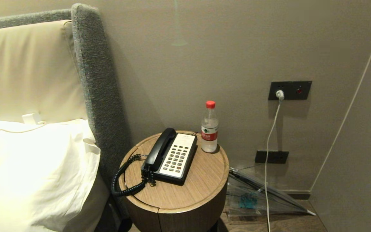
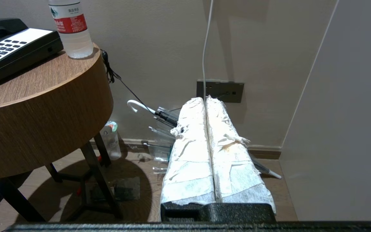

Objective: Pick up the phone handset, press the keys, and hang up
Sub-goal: Pick up the desk phone handset

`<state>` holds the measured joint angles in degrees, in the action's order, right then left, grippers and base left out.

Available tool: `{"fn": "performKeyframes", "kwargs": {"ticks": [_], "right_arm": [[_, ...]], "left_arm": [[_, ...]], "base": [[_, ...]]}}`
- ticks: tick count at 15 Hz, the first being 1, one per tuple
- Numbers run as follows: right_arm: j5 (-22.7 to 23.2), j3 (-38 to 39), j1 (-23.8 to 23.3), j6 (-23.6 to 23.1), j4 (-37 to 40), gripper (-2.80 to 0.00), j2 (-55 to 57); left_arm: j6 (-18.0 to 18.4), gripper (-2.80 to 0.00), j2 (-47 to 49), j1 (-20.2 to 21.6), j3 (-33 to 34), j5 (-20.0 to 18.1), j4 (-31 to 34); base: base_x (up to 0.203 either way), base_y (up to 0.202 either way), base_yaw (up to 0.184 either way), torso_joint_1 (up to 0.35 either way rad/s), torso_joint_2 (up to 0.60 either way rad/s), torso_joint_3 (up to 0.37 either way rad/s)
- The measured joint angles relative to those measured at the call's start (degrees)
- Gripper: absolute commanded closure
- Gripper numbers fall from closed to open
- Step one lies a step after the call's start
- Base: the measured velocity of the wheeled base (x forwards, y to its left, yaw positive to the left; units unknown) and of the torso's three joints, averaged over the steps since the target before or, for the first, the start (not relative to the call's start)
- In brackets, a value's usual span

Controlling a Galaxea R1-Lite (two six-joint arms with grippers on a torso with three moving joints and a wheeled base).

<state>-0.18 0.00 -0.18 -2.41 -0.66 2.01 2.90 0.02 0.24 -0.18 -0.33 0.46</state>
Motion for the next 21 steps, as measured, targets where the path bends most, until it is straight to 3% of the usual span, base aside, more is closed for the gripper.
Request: {"fn": "performKeyframes", "kwargs": {"ticks": [21], "right_arm": [[0.0,0.0,0.0,0.0,0.0,0.0,0.0]], "left_arm": [[-1.3,0.0,0.0,0.0,0.0,0.2,-0.1]], "base": [[0.0,0.0,0.0,0.001,0.0,-0.167]]}}
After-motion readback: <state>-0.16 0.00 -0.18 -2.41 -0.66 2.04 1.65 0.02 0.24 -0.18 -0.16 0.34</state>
